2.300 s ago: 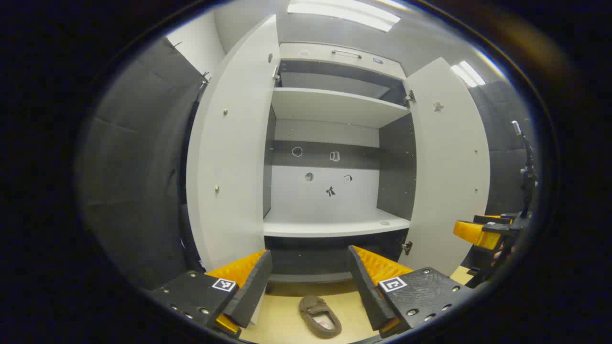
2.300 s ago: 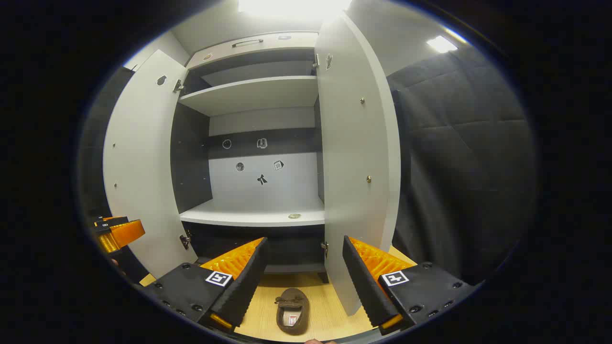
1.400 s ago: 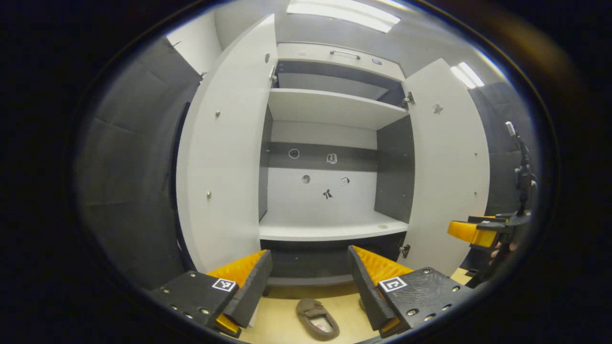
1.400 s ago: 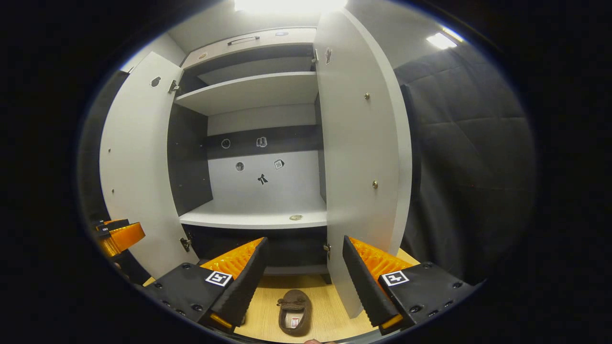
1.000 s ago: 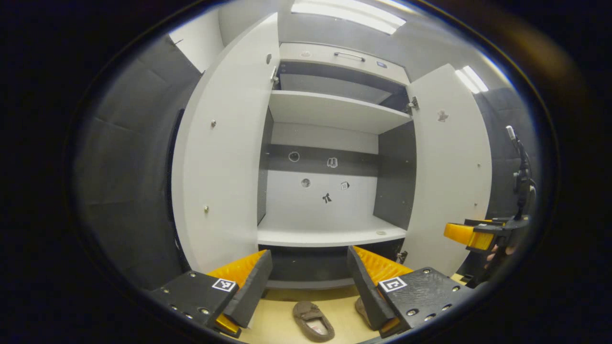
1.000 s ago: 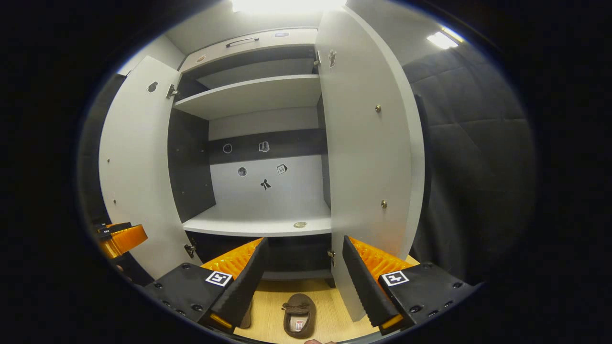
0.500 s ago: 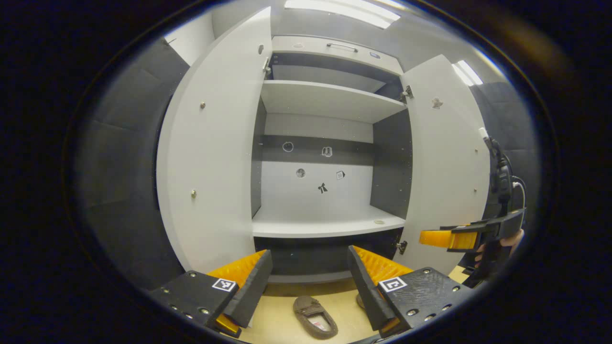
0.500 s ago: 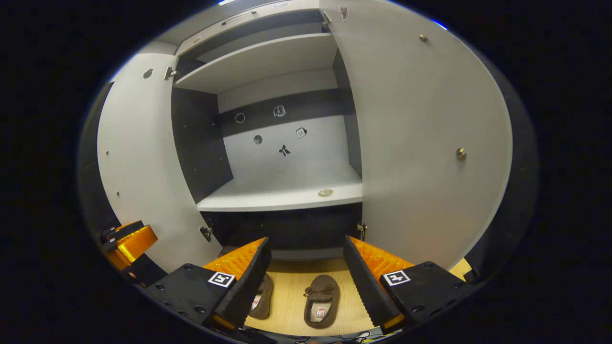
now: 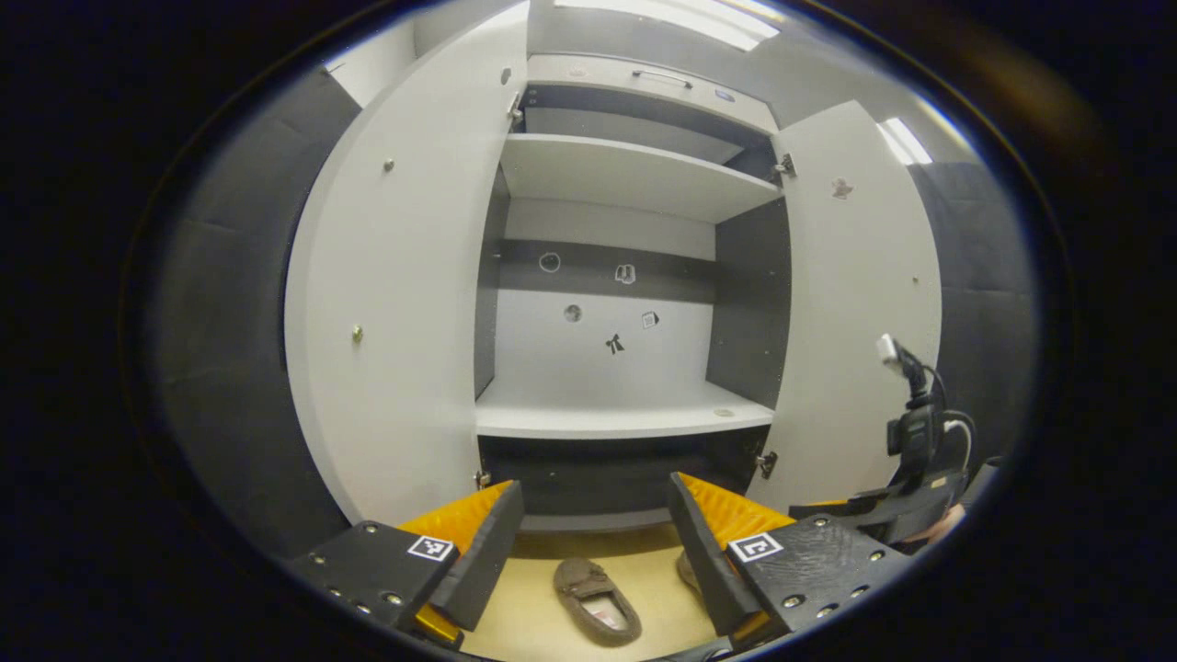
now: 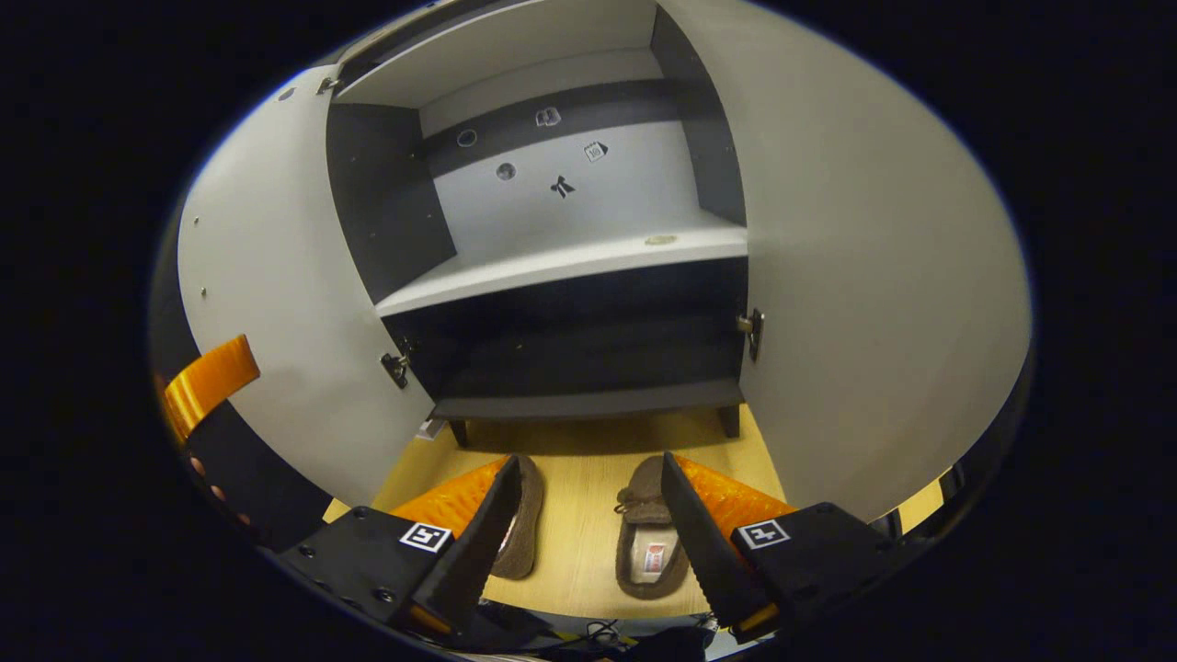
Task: Grab one shoe with the right hand and put it into the shoe cabinet, grab the other shoe with the left hand and put it into the shoe cabinet; then close the right door with the right hand and the left door with the left hand.
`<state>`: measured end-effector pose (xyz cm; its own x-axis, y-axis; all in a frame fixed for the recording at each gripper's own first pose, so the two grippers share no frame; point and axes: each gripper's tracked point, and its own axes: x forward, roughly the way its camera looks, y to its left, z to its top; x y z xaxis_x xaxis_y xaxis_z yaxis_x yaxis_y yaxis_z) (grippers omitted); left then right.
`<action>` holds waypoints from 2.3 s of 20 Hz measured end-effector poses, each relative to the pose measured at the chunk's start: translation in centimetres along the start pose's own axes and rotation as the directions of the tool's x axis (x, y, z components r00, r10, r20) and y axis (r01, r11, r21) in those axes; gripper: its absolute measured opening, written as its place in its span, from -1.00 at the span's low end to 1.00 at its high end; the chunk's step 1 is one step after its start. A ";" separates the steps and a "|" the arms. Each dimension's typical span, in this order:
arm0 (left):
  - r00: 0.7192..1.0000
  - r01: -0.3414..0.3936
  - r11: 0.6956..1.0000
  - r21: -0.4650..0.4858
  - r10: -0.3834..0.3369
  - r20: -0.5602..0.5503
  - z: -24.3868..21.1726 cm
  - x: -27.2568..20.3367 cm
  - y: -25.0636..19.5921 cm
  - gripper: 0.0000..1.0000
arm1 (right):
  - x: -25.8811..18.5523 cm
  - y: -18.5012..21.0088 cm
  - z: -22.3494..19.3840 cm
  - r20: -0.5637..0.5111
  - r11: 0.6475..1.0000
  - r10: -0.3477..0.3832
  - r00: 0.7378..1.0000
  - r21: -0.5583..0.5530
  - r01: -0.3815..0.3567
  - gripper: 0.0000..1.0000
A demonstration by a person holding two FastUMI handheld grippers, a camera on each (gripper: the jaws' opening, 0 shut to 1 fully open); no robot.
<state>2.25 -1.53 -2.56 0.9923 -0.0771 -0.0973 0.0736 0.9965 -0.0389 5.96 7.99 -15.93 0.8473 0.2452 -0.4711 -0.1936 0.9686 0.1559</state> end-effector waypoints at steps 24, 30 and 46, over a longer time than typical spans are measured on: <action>0.987 -0.051 0.998 -0.038 0.045 -0.156 -7.3 -0.6 1.8 0.84 | 15.9 -4.9 -15.2 -0.296 0.929 -0.288 0.911 -0.319 0.190 0.73; 0.990 -0.053 0.997 -0.051 0.046 -0.133 -6.7 -1.2 1.3 0.84 | 16.2 -6.2 -14.7 -0.320 0.939 -0.302 0.898 -0.263 0.222 -0.70; 0.997 0.011 0.999 0.033 -0.009 -0.073 -4.9 -1.6 -0.8 0.90 | 2.9 -3.4 -10.4 -0.348 0.998 -0.064 0.935 0.001 0.069 -0.97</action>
<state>0.13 -2.38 -7.28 0.9817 -0.0879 -0.1691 0.0880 0.9961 -0.0068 3.93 5.80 -26.81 0.6328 0.1811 -0.7528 -0.1342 0.9832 0.1237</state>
